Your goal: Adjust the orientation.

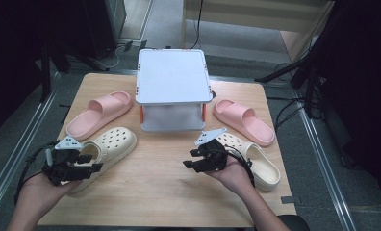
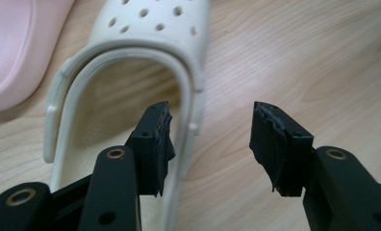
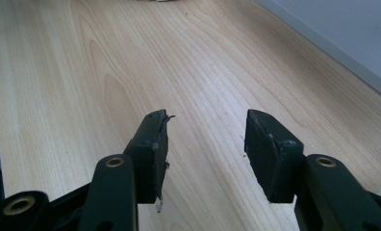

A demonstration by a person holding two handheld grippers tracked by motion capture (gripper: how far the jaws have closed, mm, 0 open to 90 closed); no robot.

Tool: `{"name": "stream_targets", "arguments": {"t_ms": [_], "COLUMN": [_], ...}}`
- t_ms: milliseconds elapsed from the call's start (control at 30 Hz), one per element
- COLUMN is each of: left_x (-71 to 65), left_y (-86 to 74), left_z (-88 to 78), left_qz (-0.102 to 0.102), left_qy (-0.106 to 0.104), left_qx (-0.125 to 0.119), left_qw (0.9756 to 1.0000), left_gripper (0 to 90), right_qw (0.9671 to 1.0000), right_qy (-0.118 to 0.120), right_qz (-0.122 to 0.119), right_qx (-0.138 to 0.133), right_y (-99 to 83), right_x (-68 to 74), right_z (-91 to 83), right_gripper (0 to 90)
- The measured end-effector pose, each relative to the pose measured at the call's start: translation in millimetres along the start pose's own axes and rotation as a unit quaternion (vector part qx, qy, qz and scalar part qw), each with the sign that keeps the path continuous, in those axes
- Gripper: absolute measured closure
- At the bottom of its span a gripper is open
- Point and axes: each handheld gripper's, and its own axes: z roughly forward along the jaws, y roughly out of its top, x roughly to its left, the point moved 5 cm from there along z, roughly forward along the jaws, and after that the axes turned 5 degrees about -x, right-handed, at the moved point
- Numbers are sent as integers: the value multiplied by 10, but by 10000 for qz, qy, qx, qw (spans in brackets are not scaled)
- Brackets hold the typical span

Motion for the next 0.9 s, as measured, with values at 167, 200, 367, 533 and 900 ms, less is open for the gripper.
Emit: {"name": "stream_targets", "arguments": {"t_ms": [167,200,367,533,900], "left_x": [55,73,84,99,-395], "left_y": [16,27,46,160,572], "left_z": [257,301,401,296,112], "left_qz": [-11,-88,-19,-44,477], "left_qy": [-63,-67,-185,-78,-538], "left_qx": [234,273,308,78,-500], "left_qw": [9997,9996,9994,9999,9962], "left_gripper": [555,593,746,772,776], "right_qw": [10000,10000,10000,9999,9996], "right_qy": [-6,-16,-29,-99,-227], "right_qz": [-4,-18,15,67,188], "right_qx": [45,45,65,29,-13], "right_y": [2,-2,-22,-42,-99], "right_x": [5,3,-3,-31,-70], "right_z": [20,21,17,-18,-81], "right_gripper": [512,512,511,509,509]}}
